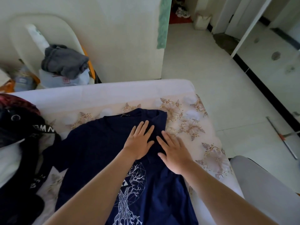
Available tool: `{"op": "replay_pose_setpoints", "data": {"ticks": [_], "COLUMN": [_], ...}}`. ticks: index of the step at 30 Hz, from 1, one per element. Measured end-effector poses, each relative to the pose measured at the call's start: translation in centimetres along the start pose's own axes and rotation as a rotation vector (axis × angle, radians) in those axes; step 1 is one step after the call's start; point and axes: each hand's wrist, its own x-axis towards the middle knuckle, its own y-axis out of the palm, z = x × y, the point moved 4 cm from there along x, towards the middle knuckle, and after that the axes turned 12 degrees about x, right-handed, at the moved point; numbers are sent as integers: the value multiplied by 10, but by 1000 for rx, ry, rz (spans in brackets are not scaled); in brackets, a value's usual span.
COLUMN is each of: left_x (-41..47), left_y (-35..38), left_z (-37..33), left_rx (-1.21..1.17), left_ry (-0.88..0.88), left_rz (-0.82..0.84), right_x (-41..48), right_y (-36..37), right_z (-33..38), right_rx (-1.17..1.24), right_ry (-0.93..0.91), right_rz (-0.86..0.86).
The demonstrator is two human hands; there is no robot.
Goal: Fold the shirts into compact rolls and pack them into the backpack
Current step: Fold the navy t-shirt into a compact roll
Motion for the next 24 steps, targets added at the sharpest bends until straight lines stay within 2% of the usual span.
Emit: {"op": "replay_pose_setpoints", "data": {"ticks": [4, 6, 10, 12, 17, 21, 24], "left_x": [-25, -46, -102, -137, -216, -249, -251], "left_y": [3, 0, -14, -17, -17, -18, -20], "left_z": [15, 24, 53, 73, 144, 203, 243], "left_rx": [-118, -171, -320, -335, -225, -18, 12], "left_ry": [-86, -137, -293, -384, -562, -540, -515], "left_rz": [-69, -81, -131, -162, -135, -196, -189], "right_x": [-4, -5, -3, 0, 8, 31, 71], "right_y": [-1, -9, -24, -26, -22, -14, -3], "right_z": [1, 12, 60, 101, 214, 282, 317], "right_rx": [-55, -72, -8, 60, 188, 258, 257], "right_ry": [64, 65, -28, -106, -318, -373, -367], "right_rz": [29, -10, -117, -105, 28, 90, 128]}}
